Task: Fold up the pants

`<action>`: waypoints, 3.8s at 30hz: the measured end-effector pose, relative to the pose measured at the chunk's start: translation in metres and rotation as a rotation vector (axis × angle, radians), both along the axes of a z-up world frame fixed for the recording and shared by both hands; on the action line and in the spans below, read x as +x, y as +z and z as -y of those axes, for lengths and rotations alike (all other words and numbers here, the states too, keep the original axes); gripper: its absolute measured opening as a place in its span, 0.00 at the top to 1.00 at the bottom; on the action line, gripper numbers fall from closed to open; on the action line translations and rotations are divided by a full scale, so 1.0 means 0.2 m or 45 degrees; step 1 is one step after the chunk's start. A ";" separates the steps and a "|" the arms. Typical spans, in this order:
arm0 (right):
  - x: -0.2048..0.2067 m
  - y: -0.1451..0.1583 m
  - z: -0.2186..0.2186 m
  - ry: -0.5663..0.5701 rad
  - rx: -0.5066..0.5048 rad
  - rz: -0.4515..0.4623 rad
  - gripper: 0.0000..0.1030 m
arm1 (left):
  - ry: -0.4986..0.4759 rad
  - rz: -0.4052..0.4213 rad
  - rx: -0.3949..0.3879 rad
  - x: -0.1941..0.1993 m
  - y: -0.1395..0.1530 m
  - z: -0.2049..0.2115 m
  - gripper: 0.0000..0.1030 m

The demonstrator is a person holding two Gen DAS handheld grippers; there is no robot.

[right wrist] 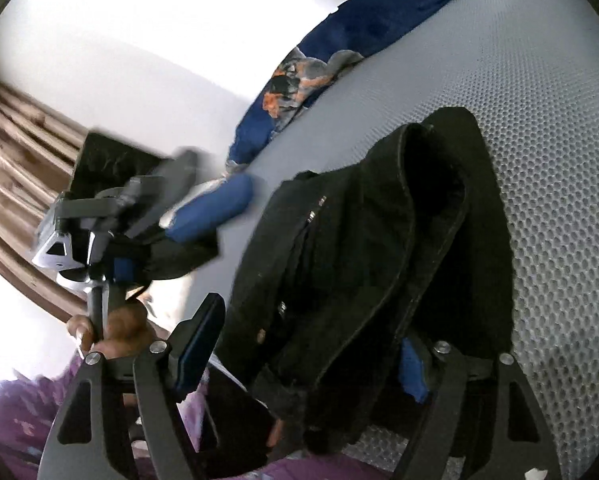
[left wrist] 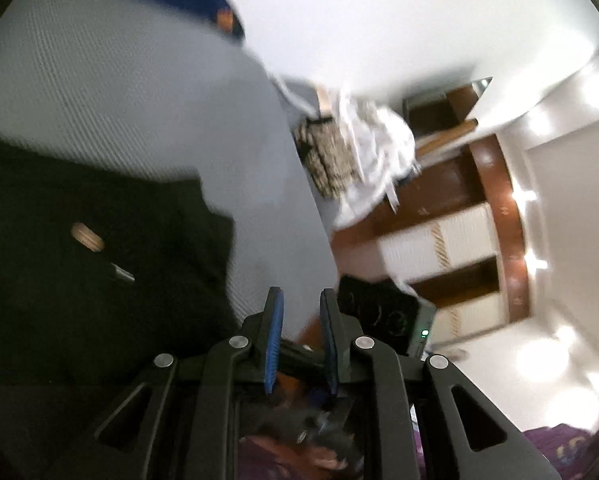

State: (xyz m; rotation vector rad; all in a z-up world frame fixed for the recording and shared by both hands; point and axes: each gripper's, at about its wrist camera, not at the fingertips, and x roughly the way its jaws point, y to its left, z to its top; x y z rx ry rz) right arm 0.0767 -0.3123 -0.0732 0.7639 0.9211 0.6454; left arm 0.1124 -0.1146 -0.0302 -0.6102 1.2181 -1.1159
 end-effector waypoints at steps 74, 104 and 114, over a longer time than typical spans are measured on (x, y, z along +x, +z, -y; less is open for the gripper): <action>-0.09 0.27 0.08 -0.317 -0.669 0.084 0.24 | 0.521 0.616 0.959 -0.26 -0.03 -0.46 0.17; -0.13 0.20 0.06 -0.334 -0.724 0.038 0.24 | 0.484 0.731 1.146 -0.31 -0.07 -0.38 0.17; -0.12 0.18 0.07 -0.352 -0.752 -0.005 0.24 | 0.494 0.622 1.065 -0.27 -0.12 -0.46 0.17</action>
